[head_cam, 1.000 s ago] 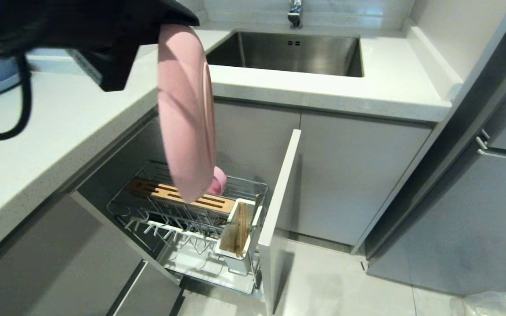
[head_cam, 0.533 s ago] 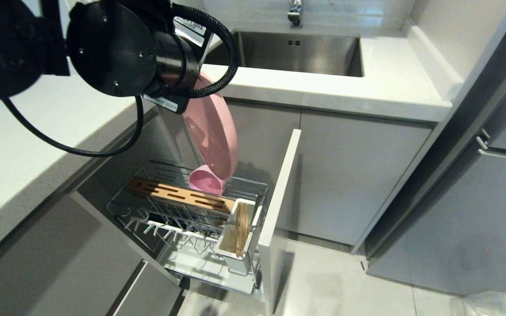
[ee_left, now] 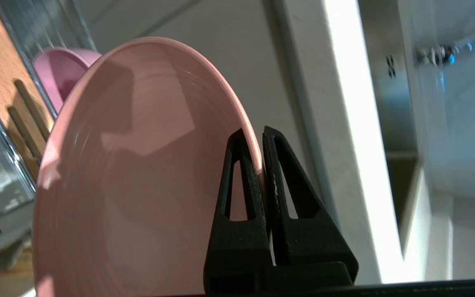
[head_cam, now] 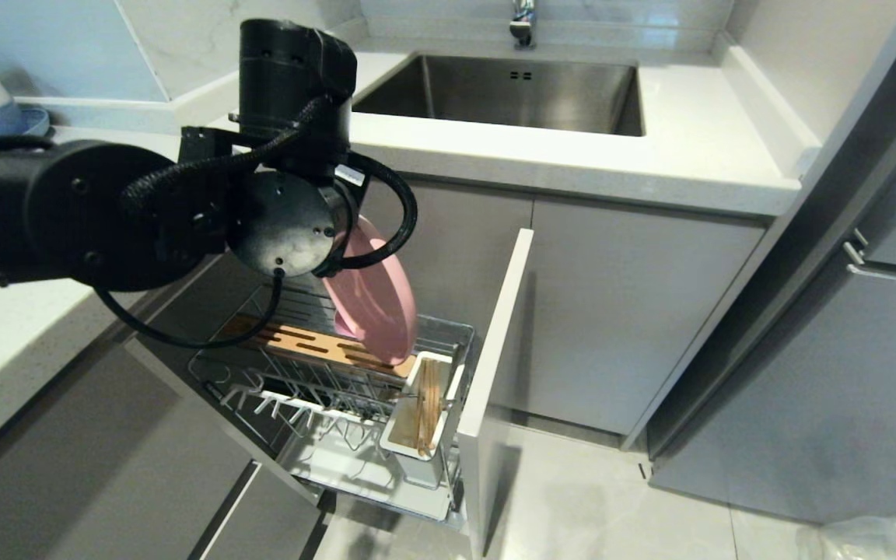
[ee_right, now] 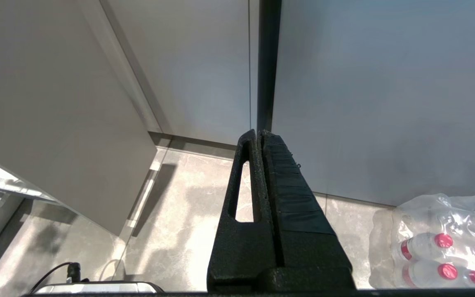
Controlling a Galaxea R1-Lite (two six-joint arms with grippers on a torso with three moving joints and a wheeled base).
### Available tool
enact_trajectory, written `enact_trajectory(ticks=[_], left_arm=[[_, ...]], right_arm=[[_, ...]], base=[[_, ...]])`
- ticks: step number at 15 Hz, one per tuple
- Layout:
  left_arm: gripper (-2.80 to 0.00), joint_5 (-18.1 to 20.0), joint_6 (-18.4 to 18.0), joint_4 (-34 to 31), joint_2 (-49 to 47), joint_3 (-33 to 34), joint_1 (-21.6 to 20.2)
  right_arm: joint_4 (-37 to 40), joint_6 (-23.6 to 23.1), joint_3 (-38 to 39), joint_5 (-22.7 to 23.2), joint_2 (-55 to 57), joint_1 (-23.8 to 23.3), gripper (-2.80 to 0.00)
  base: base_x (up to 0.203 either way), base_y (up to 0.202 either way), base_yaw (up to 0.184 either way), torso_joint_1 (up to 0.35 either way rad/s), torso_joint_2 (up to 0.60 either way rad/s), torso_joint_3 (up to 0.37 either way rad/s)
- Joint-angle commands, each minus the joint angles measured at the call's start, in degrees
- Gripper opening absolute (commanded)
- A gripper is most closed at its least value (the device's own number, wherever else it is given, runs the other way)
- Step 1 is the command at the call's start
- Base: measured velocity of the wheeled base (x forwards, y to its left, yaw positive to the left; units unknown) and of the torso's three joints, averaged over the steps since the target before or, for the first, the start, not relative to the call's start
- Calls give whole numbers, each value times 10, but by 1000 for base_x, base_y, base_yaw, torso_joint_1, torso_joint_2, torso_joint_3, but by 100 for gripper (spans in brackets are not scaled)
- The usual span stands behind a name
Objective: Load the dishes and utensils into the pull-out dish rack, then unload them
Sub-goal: Pick up the plate and place it in the cupboard
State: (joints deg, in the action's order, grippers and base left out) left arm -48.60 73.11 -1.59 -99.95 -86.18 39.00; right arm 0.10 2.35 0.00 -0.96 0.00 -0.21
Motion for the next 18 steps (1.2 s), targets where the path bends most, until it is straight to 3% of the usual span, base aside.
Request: enact_trajectory(ticks=[1,6,10,14,18], left_arm=[[-280,-6,4,25,3,36,-19],[-280,-14,27,56,2,68,-67],[-280,-14,35,116,1,121,-86],[-280,-14,83,119,-6,154,-94],[-280,-14,108,119,-21,164,-95]], right_arm=[[0,0,1,0,0,0,-280],[0,0,1,0,0,0,-280],[0,0,1,0,0,0,-280],[0,0,1,0,0,0,-280],[0,0,1,0,0,0,-280]], base=[[0,0,0,0,0,0],[0,0,0,0,0,0],[0,0,0,0,0,0],[0,0,0,0,0,0],[0,0,0,0,0,0]])
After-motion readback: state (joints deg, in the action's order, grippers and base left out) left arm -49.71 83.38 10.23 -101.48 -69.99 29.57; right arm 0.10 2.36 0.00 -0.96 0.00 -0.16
